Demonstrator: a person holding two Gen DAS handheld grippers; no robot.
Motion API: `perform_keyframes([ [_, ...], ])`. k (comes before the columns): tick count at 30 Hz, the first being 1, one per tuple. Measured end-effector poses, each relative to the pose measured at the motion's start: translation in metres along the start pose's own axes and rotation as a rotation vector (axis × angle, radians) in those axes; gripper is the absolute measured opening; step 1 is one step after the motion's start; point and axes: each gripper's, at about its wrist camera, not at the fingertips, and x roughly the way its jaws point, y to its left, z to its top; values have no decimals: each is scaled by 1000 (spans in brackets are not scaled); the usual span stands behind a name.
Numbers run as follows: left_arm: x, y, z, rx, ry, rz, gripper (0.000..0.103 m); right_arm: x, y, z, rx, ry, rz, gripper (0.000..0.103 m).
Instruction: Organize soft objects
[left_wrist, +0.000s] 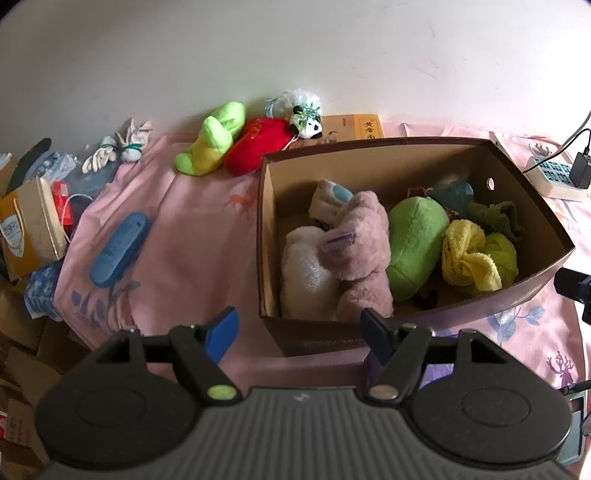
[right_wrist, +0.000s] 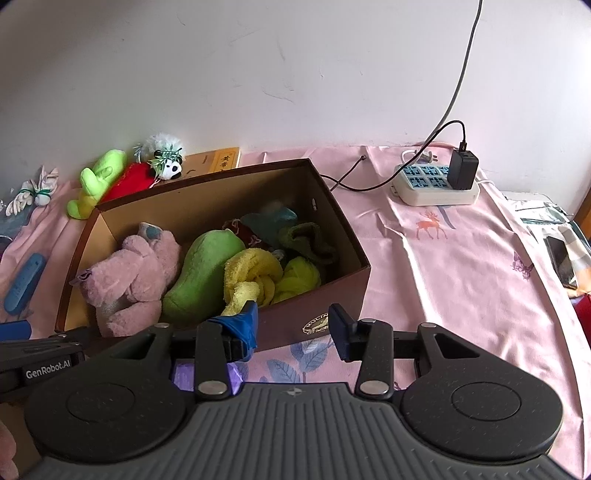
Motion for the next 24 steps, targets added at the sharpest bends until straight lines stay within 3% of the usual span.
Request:
perform_keyframes([
  [24,-18,0,-17,10,-24,43,72,-20,12,-12,-69,-16,38,26],
])
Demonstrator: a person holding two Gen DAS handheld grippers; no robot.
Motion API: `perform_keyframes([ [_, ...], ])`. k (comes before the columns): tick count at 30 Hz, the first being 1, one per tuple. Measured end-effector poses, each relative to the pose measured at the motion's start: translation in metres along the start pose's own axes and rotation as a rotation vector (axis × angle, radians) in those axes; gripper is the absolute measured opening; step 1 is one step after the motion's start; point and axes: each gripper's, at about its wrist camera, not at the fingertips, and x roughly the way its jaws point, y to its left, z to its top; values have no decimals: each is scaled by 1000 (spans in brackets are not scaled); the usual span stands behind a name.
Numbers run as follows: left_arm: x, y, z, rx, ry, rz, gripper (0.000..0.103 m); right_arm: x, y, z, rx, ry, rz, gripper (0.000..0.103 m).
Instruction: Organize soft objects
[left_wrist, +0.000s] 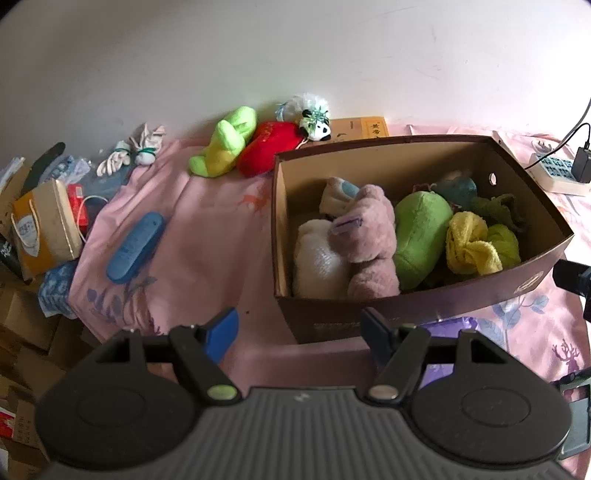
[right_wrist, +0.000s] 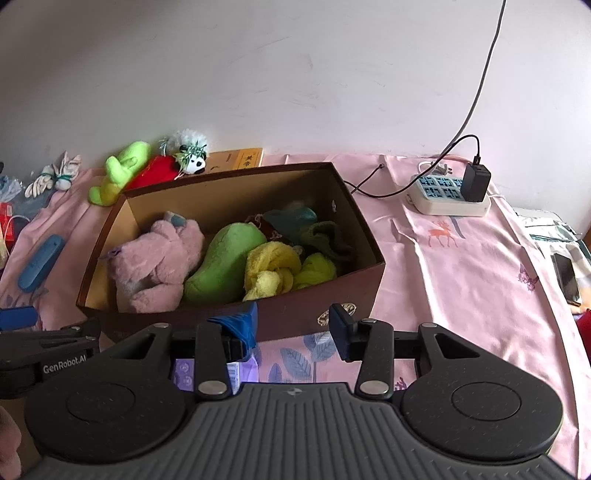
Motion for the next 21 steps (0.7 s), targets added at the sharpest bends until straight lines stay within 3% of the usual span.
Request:
perform_keyframes([
  [21,-1,2,-14,0,35,-15,72,-6,-2,-14,12,31,4,27],
])
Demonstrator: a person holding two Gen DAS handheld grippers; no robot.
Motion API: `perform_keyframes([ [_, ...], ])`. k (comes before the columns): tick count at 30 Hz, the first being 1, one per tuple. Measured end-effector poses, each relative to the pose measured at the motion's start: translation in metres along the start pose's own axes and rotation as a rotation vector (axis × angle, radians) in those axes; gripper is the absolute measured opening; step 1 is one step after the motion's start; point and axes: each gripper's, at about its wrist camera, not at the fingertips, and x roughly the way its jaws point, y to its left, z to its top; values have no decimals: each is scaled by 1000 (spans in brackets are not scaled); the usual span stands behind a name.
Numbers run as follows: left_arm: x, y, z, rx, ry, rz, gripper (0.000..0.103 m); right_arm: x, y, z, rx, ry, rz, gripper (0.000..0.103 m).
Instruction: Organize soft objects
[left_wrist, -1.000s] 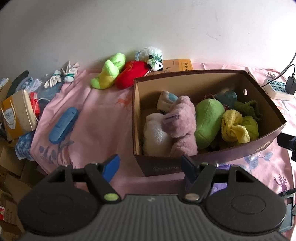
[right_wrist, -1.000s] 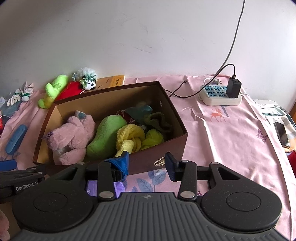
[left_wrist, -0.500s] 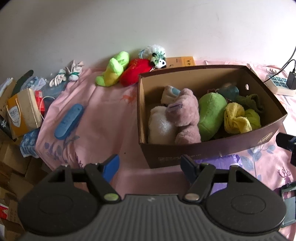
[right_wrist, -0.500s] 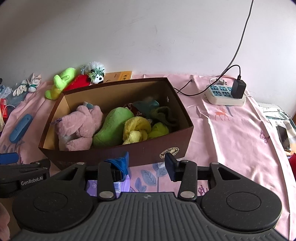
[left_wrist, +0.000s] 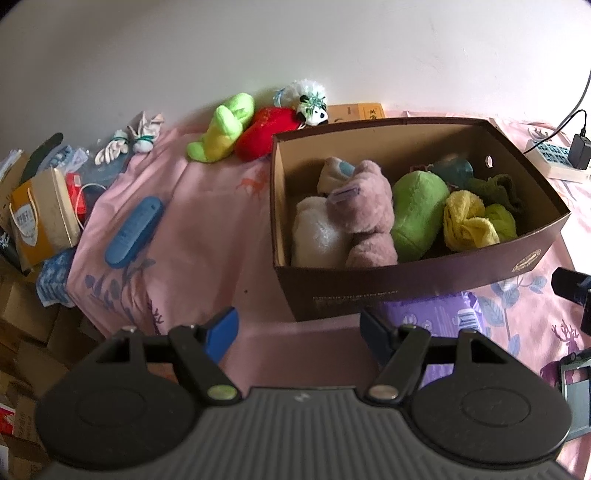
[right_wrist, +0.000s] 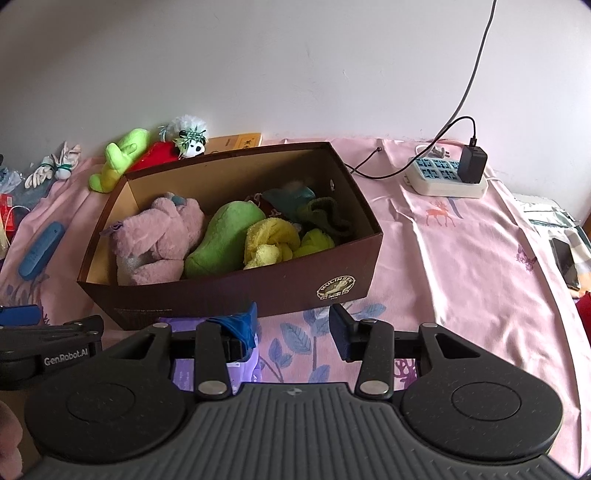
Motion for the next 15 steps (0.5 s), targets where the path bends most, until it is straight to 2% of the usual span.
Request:
perform_keyframes([
  [10,0,1,-2,-1,4,-9,72,-5,1,-1,-1,-18,7,27],
  [15,0,4,6,35,-35,16,72,-5,1,1,-2,-20,-4,27],
])
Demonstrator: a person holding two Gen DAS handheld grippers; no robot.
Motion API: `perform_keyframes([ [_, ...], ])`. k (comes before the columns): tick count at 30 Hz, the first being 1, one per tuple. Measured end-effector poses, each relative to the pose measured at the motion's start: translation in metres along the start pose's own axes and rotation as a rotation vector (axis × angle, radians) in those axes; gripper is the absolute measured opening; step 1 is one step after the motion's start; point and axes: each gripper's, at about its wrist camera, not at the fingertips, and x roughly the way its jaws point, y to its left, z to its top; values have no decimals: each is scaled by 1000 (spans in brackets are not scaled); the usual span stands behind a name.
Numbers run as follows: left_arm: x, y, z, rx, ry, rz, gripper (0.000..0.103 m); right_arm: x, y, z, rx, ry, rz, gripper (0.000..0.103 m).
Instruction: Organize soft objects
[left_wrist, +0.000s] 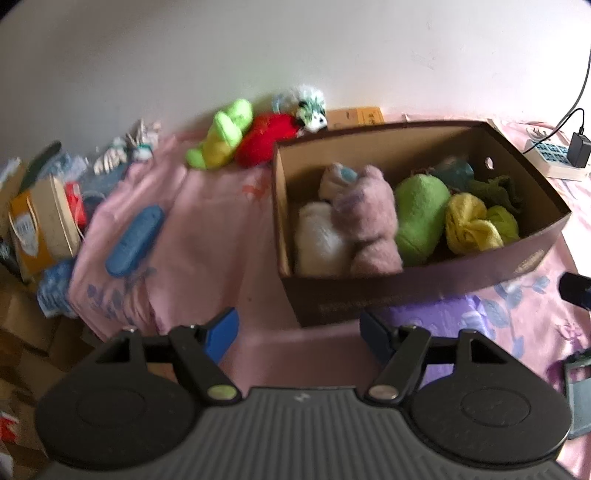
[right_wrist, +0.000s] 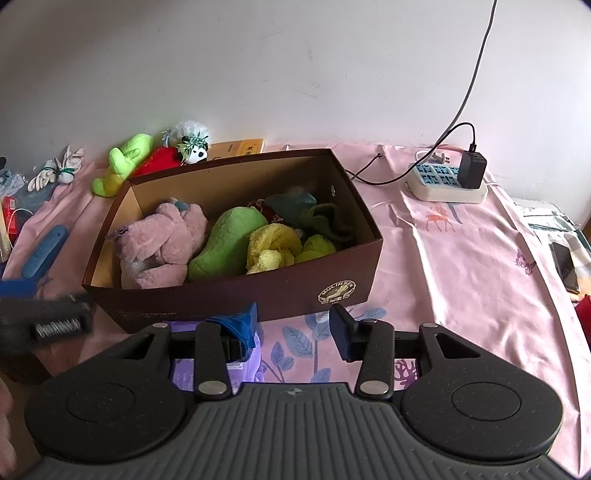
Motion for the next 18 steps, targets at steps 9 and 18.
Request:
perform_keyframes([
  [9,-8,29,38,53,-106,54,72,-4,-3,18,-4,-22,-11,27],
  [18,-10,27,49,9,-110,14,72,-8,-5,38,10,-70,-5,27],
])
